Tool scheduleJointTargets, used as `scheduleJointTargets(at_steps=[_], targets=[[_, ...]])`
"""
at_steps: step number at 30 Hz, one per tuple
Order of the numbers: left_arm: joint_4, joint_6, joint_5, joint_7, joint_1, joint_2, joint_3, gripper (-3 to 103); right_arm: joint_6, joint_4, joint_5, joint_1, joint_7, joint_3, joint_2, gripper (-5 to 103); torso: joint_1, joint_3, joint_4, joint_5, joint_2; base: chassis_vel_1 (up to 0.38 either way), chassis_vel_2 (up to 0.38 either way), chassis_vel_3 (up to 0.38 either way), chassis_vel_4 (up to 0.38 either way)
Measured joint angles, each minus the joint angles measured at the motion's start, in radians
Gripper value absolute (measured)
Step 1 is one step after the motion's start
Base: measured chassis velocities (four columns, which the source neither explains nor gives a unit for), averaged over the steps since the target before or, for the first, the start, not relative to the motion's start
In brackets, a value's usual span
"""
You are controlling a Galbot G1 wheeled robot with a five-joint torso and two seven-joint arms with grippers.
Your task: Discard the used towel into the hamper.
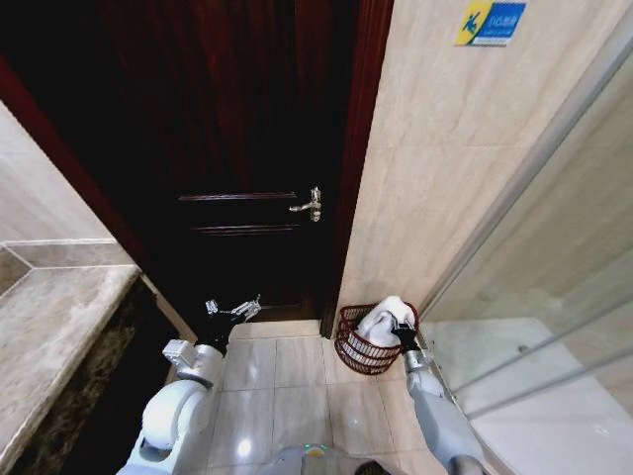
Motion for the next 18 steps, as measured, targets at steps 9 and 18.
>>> scheduleJointTargets(at_steps=[9,18], targets=[[0.000,0.000,0.000,0.000,0.000,0.000,0.000,100,-0.021,0.004,0.019,-0.025,0.031,-0.010,-0.009,14,0.000,0.000,-0.0003,0.0000,0.000,-0.028,0.036,0.026,-0.036],[0.000,0.000,0.000,0.000,0.000,0.000,0.000,100,-0.223,0.014,-0.057,-0.029,0.010,0.017,-0.025,14,-0.001,0.000,-0.0003,-0.0001,0.000,0.004,-0.011,-0.005,0.007]])
